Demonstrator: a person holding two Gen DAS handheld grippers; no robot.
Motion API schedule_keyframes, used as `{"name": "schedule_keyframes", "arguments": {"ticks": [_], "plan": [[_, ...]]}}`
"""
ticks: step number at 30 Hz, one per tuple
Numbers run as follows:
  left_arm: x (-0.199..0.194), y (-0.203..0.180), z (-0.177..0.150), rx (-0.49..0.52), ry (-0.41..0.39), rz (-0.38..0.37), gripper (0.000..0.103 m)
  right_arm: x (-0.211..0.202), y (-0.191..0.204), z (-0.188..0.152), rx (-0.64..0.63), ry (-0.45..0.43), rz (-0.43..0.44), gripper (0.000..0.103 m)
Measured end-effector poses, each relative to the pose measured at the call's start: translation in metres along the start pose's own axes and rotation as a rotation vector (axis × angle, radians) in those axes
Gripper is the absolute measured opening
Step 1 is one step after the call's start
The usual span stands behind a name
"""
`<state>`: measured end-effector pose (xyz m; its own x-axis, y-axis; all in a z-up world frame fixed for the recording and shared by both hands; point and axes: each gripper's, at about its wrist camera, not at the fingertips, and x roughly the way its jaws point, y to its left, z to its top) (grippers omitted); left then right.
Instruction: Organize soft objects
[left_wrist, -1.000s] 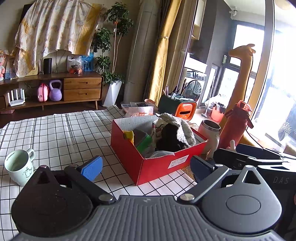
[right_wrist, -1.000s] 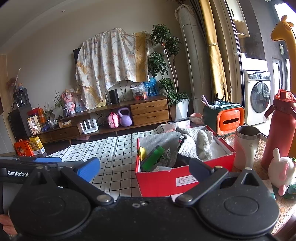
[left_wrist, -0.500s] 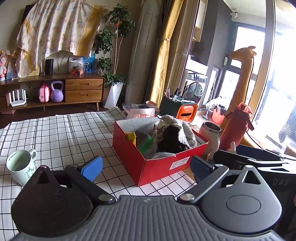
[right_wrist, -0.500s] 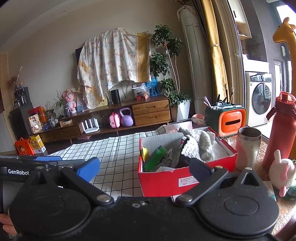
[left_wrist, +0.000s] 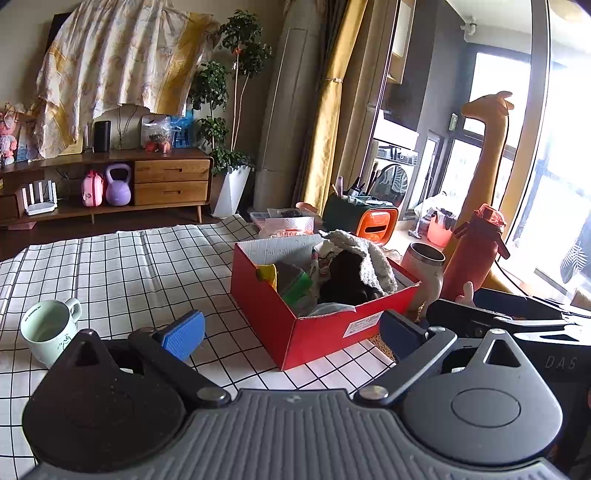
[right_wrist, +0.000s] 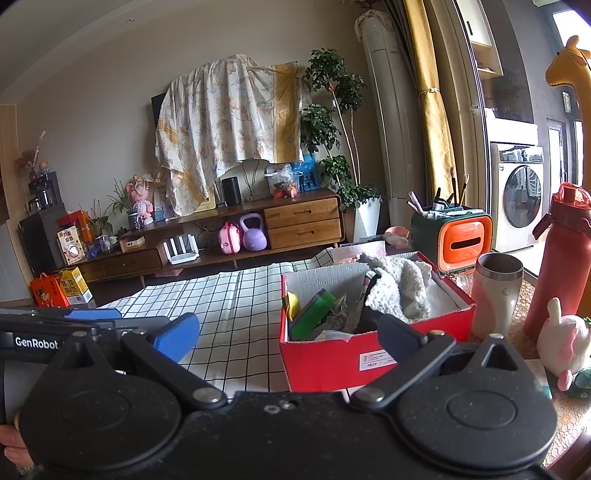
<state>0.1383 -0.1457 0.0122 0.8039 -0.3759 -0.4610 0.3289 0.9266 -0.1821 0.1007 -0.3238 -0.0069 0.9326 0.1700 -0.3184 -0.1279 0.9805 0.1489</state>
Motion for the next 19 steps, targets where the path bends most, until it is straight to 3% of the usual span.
{"name": "schedule_keyframes", "arguments": {"ticks": [19], "plan": [[-0.0058, 0.001, -0.0041, 0.002, -0.011, 0.019, 0.102, 0.0004, 0.0013, -0.0001, -0.006, 0.007, 0.0, 0.103]]}}
